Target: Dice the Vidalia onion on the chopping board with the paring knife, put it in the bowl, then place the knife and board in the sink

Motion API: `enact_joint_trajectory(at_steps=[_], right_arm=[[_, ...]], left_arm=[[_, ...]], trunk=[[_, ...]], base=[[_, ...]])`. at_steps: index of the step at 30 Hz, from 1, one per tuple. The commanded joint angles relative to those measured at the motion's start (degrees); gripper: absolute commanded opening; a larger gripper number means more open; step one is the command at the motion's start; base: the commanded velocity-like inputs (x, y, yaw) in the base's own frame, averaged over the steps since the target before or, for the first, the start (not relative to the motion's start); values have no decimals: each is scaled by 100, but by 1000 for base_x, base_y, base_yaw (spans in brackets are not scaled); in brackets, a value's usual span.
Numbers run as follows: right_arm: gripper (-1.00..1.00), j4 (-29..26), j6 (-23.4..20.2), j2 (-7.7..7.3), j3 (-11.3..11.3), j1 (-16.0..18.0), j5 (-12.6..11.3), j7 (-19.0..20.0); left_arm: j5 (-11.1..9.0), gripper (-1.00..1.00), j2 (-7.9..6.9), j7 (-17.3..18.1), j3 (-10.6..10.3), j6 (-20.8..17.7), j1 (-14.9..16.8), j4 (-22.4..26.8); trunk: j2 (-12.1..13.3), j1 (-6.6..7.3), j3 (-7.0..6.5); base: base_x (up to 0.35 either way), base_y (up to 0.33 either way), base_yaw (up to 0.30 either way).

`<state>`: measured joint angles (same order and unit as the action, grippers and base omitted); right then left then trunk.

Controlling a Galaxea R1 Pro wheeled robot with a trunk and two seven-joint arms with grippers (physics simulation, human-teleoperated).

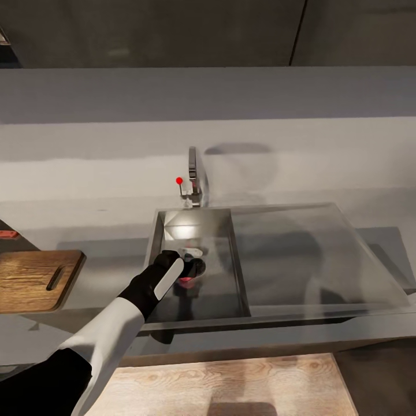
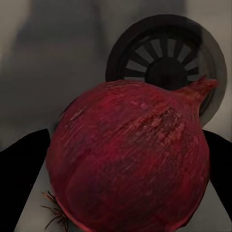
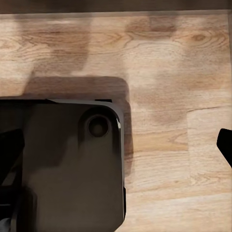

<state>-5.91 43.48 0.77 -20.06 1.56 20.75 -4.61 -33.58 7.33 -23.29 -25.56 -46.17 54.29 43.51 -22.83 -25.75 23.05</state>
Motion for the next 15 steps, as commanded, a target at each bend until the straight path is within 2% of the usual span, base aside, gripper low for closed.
enact_joint_trajectory(at_steps=[1,10,15], right_arm=[[100,2,11,2,-20,3,60,-48],[100,2,11,2,-20,3,60,-48],[100,2,11,2,-20,3,60,-48]], left_arm=[[-52,-100,-4,-53,-18,-15,3,2],[-60,-100,-4,-55,-11,-23,2,18],[-54,-100,-4,-54,-4,-43,2,217]], trunk=[[-9,-3,9],[-9,-3,9],[-9,-3,9]], base=[[0,0,0],[0,0,0],[0,0,0]])
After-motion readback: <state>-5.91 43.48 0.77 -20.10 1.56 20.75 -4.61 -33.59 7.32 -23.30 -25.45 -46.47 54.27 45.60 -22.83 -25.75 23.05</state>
